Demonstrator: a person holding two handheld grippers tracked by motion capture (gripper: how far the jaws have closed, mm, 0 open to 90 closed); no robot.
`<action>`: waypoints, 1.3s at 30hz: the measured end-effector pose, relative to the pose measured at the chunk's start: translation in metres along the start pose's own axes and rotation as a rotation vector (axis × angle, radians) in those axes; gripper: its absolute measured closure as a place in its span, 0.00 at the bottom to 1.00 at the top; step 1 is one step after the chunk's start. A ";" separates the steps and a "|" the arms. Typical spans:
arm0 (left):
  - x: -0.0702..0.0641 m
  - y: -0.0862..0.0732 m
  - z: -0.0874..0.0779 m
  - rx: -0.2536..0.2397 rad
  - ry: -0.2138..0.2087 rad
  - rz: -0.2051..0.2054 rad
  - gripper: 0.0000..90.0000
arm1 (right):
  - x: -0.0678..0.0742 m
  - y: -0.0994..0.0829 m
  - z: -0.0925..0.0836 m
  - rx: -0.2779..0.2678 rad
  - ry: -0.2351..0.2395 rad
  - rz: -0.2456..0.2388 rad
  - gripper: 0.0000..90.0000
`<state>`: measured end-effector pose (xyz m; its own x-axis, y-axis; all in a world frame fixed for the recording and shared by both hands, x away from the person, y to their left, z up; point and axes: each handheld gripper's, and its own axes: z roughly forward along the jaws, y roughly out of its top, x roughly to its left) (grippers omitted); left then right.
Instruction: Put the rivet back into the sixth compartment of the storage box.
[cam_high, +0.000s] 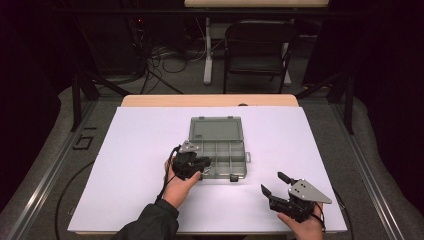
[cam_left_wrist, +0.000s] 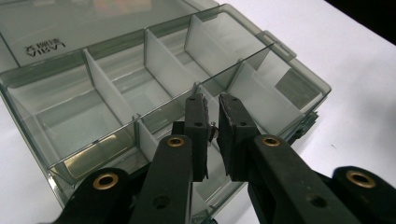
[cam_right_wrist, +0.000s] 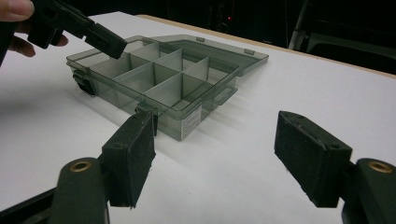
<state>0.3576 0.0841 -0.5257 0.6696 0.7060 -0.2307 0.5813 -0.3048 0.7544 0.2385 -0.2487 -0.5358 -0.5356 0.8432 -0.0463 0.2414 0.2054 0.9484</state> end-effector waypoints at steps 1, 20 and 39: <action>0.000 0.000 0.001 -0.002 0.004 0.000 0.91 | 0.000 0.000 0.000 0.000 0.000 -0.001 0.32; -0.003 0.000 -0.012 -0.057 0.018 0.026 0.53 | 0.000 0.000 0.000 -0.001 -0.001 -0.001 0.32; 0.000 -0.023 -0.053 -0.108 0.003 0.069 0.43 | 0.000 0.000 0.000 0.002 -0.005 0.006 0.32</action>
